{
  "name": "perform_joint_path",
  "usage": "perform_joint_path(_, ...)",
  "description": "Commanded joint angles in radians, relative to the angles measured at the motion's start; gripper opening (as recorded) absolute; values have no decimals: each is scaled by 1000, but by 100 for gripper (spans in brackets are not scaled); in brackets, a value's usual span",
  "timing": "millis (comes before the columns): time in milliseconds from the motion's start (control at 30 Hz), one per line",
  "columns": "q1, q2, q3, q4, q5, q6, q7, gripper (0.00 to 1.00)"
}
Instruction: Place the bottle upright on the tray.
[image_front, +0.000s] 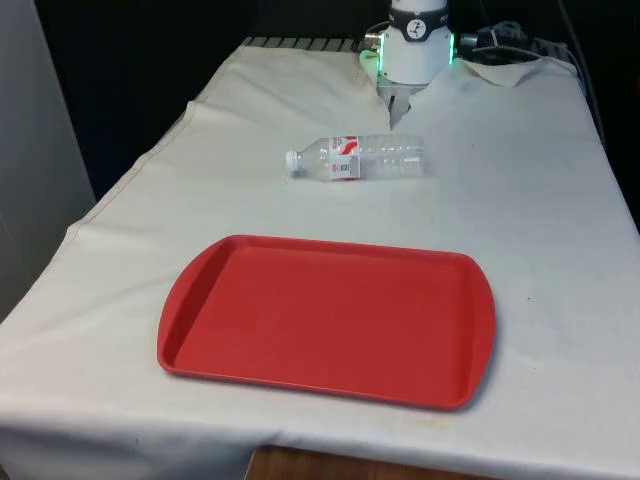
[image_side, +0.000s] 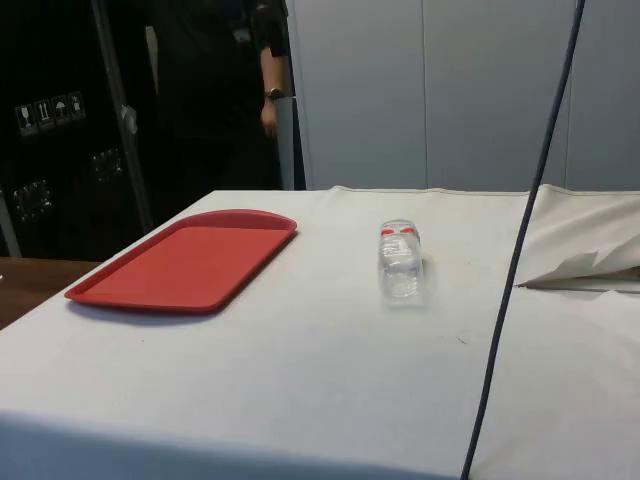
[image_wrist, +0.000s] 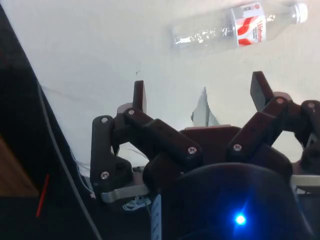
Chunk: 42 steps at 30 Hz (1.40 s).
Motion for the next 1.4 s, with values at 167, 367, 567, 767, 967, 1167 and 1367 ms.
perform_joint_path(167, 3, -51, 21, -72, -27, 37, 40, 100)
perform_joint_path(367, 0, -71, 35, -108, -32, 48, 52, 100)
perform_joint_path(567, 2, -119, 55, -181, -62, 102, 95, 100)
perform_joint_path(767, 1, -152, 66, -235, -75, 129, 119, 100)
perform_joint_path(967, 0, -183, 76, -295, -85, 161, 152, 100)
perform_joint_path(1167, 0, -195, 82, -326, -88, 183, 179, 100)
perform_joint_path(1367, -1, -201, 89, -359, -92, 218, 214, 100)
